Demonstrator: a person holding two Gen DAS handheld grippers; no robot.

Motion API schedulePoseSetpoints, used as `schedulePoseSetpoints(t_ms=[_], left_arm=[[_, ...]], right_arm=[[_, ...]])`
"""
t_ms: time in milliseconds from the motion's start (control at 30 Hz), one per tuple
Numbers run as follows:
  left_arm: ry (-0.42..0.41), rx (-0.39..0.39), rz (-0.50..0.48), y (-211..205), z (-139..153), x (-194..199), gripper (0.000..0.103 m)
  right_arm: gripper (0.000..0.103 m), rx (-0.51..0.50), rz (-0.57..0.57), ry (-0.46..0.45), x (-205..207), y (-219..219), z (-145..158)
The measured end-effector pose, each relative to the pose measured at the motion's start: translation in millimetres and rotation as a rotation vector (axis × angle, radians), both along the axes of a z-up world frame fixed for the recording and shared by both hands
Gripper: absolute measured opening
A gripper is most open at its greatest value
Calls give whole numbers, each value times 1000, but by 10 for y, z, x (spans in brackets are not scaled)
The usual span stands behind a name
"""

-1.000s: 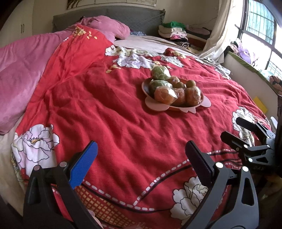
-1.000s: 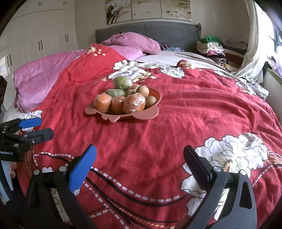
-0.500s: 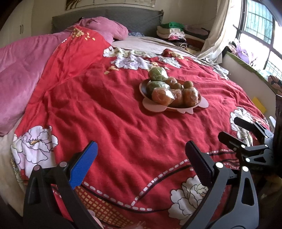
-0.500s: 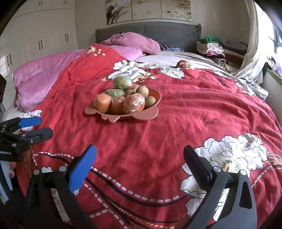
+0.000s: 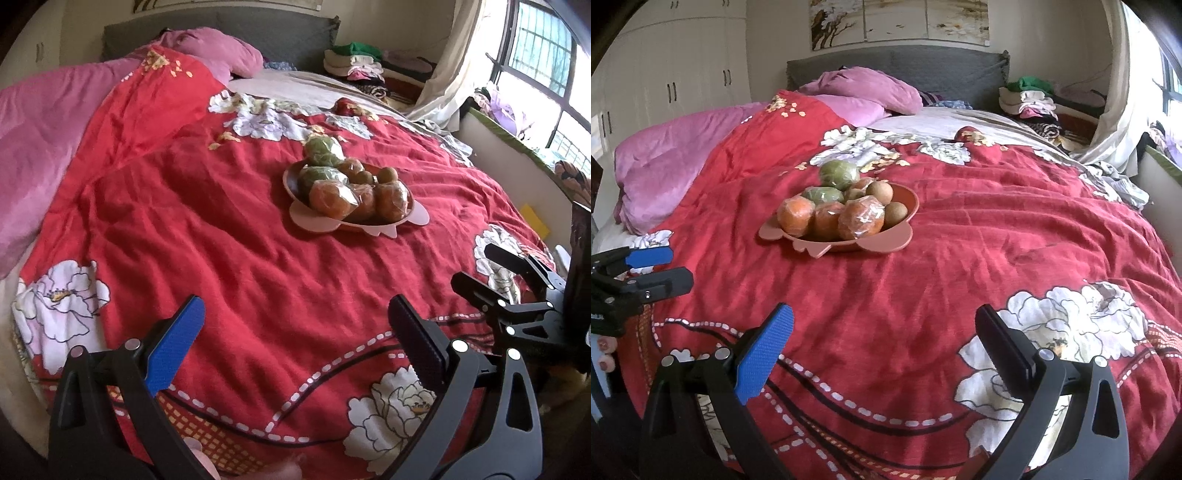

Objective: Organize fruits

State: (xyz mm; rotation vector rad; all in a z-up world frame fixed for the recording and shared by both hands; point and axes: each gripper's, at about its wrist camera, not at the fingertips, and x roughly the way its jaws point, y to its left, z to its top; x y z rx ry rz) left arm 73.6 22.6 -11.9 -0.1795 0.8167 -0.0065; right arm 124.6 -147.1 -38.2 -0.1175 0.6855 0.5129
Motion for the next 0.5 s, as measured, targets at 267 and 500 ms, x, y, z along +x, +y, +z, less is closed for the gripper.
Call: schedulePoseSetpoints(t_ms=[267,500], left_arm=[[-24,19,63,228,64,287,93],[81,141,221,859,-128,878,93]], right_arm=[[98,47,-89,24,249,-312,63],[98,13,-362,79,1054,-1253,222]])
